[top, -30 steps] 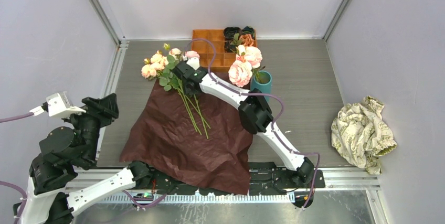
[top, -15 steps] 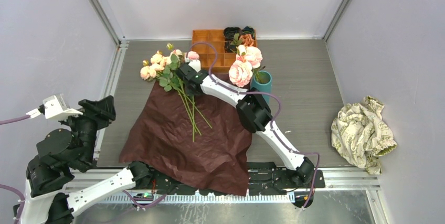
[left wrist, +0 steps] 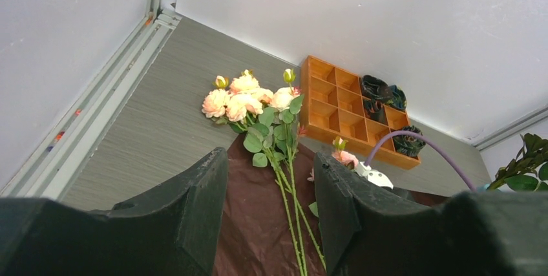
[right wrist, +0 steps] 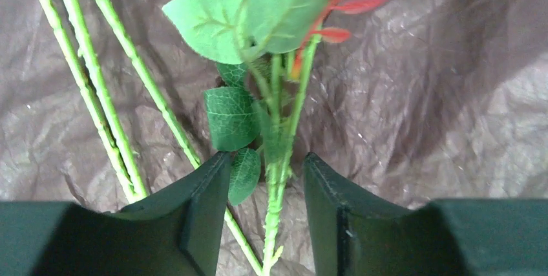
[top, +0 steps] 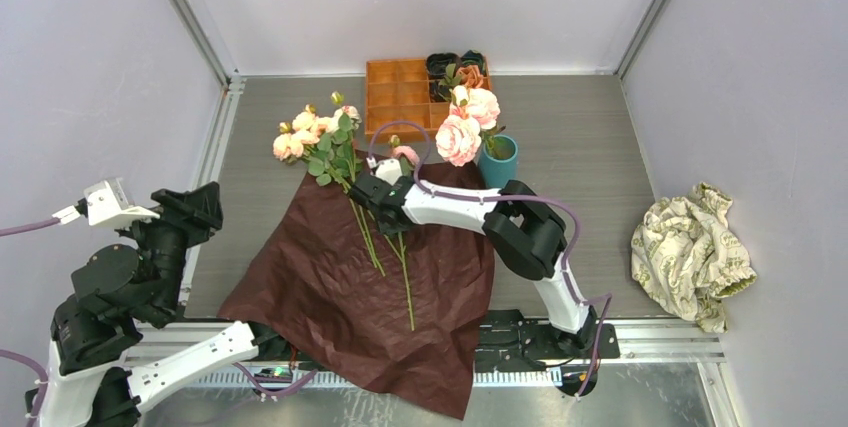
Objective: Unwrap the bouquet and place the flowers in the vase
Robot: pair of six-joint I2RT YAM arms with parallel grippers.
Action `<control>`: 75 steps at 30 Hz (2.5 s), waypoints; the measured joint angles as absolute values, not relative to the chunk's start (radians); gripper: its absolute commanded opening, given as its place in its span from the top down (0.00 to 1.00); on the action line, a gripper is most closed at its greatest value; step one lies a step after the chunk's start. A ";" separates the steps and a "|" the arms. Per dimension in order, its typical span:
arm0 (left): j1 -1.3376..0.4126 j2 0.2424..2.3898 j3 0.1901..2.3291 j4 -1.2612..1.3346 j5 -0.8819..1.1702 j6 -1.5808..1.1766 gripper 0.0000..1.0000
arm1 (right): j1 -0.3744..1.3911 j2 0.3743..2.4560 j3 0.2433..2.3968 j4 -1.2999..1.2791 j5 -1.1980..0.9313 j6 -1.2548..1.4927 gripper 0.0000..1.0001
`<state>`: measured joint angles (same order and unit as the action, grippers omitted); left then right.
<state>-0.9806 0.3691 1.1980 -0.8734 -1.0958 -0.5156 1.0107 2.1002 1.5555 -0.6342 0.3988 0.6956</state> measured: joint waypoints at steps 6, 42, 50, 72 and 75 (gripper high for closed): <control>-0.981 0.377 1.192 -0.873 -1.081 -0.521 0.48 | 1.017 2.086 1.573 -0.683 0.437 0.688 0.45; -0.981 0.344 1.206 -0.931 -1.078 -0.547 0.49 | 0.942 2.262 1.837 -0.787 0.444 0.635 0.99; -0.981 0.332 1.216 -0.951 -1.077 -0.569 0.50 | 1.196 1.997 1.792 -0.802 0.513 0.564 0.99; -0.981 0.431 1.226 -0.946 -1.024 -0.577 0.50 | 1.986 1.044 1.749 -0.048 1.326 -0.532 0.99; -0.981 0.431 1.226 -0.937 -1.024 -0.577 0.50 | 1.986 1.045 1.752 0.260 1.361 -0.802 0.99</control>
<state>-0.9806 0.4309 1.2263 -0.9371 -1.0237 -0.5766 1.9862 1.0451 1.7515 0.2596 1.3609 -0.8021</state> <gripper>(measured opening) 0.497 0.119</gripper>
